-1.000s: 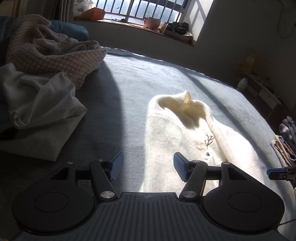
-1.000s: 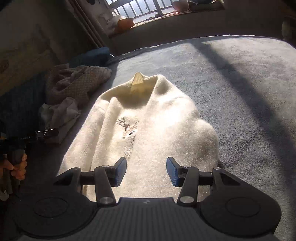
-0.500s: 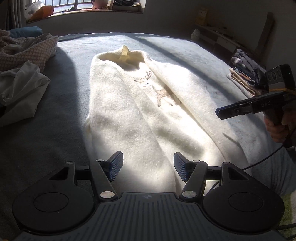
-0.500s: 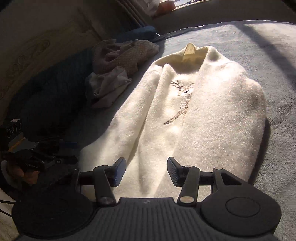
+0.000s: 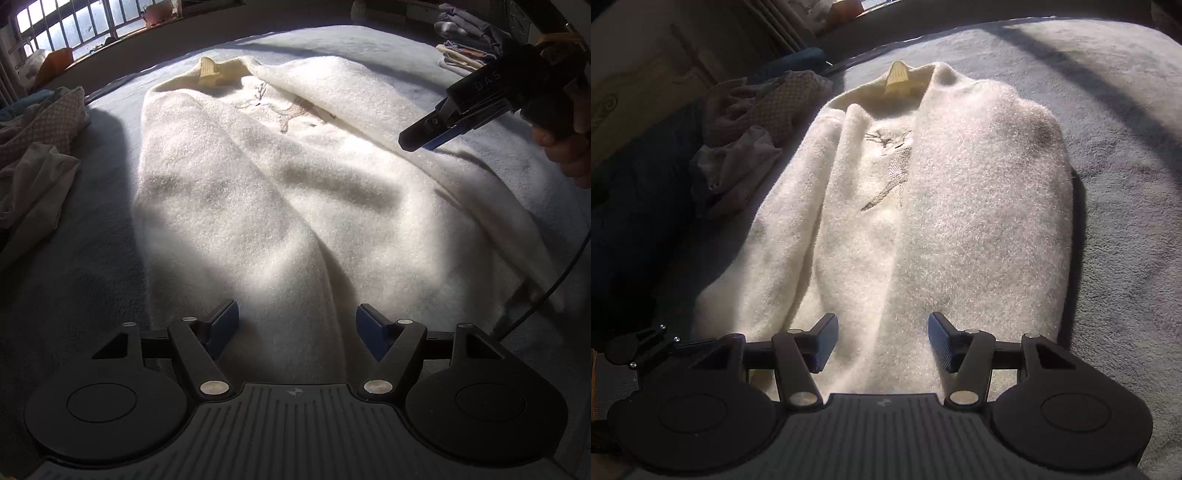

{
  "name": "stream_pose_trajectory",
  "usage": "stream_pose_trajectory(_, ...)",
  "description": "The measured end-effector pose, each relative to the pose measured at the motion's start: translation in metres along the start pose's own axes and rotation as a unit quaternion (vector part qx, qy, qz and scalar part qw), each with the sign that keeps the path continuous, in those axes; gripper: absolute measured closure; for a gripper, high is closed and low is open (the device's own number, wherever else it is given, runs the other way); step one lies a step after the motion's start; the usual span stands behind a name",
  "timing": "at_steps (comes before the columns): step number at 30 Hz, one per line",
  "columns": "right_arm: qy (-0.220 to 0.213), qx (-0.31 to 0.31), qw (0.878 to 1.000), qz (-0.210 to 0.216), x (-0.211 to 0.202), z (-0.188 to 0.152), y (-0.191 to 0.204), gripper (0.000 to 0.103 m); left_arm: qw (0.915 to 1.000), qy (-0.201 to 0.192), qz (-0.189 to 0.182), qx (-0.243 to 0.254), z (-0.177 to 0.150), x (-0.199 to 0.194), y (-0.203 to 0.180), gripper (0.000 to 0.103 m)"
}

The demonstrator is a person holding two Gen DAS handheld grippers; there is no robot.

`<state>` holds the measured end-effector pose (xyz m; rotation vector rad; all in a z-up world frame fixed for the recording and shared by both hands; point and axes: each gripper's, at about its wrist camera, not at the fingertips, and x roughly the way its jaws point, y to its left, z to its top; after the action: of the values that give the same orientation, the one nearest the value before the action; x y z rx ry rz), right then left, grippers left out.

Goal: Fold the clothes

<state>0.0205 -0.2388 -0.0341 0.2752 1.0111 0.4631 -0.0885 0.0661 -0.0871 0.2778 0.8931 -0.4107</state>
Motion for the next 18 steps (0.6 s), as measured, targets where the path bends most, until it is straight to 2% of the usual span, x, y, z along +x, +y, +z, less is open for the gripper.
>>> stream_pose_trajectory(1, 0.000, 0.001, 1.000, -0.003, 0.000, 0.000, 0.001, 0.046, 0.9999, -0.004, 0.001, -0.010, -0.001, -0.001, 0.004, 0.047)
stream_pose_trajectory(5, -0.001, 0.007, 1.000, -0.012, 0.001, -0.001, 0.004, 0.046, 0.9947, -0.017, -0.023, -0.099, -0.003, -0.013, 0.035, 0.093)
stream_pose_trajectory(8, -0.002, 0.009, 1.000, -0.014, 0.002, -0.001, 0.004, 0.045, 0.9853, -0.049, -0.039, -0.159, -0.002, -0.033, 0.062, 0.098)
stream_pose_trajectory(10, -0.001, 0.012, 1.000, -0.015, 0.003, -0.002, 0.003, 0.045, 0.9710, -0.079, -0.058, -0.218, -0.001, -0.049, 0.089, 0.098)
stream_pose_trajectory(13, 0.001, 0.017, 1.000, -0.016, 0.006, -0.002, 0.002, 0.045, 0.9381, -0.122, -0.073, -0.316, 0.006, -0.066, 0.142, 0.099)
stream_pose_trajectory(15, 0.002, 0.020, 1.000, -0.018, 0.007, -0.001, 0.002, 0.045, 0.9102, -0.161, -0.068, -0.376, 0.013, -0.077, 0.181, 0.099)
stream_pose_trajectory(17, 0.003, 0.021, 1.000, -0.019, 0.008, -0.001, 0.003, 0.045, 0.8891, -0.203, -0.051, -0.407, 0.025, -0.090, 0.217, 0.099)
stream_pose_trajectory(18, 0.004, 0.020, 1.000, -0.020, 0.009, -0.001, 0.003, 0.045, 0.8836, -0.224, -0.027, -0.410, 0.033, -0.096, 0.233, 0.099)
